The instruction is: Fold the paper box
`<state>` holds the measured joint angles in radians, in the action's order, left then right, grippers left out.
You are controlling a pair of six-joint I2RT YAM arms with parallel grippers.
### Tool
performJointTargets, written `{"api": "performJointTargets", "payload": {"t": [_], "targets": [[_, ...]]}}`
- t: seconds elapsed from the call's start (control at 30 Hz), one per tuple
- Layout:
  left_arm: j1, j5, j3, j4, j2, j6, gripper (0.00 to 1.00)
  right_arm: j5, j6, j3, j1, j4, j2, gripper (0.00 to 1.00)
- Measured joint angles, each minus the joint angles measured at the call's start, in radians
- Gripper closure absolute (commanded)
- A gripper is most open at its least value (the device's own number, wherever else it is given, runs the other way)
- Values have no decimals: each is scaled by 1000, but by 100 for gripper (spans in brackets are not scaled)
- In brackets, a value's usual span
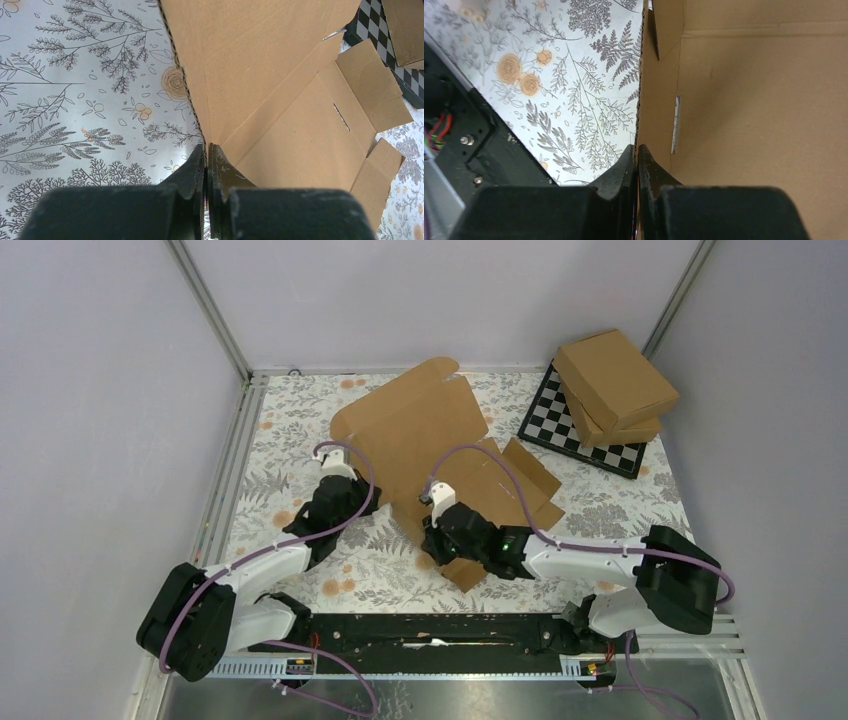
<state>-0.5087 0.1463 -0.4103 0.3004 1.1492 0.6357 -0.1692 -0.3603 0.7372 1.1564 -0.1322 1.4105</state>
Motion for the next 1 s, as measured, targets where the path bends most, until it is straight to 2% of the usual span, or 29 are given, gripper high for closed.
{"api": "performJointTargets", "payload": {"t": [0.4,0.57,0.8,0.87,1.0], "targets": [[0,-3,22,55,-14,-33,100,323,-252,-95,-277,-124,-16,96],[0,-34,35,114,-18,-58,100,443,-343,-110,-382,-209,53,92],[-4,-96,40,146,-17,-95,100,652,-449,-102,-471,-371,198,77],[-5,-98,40,147,-17,-105,100,702,-476,-103,-487,-406,234,65],[-10,-98,40,147,-17,-116,100,734,-482,-109,-499,-432,282,52]]}}
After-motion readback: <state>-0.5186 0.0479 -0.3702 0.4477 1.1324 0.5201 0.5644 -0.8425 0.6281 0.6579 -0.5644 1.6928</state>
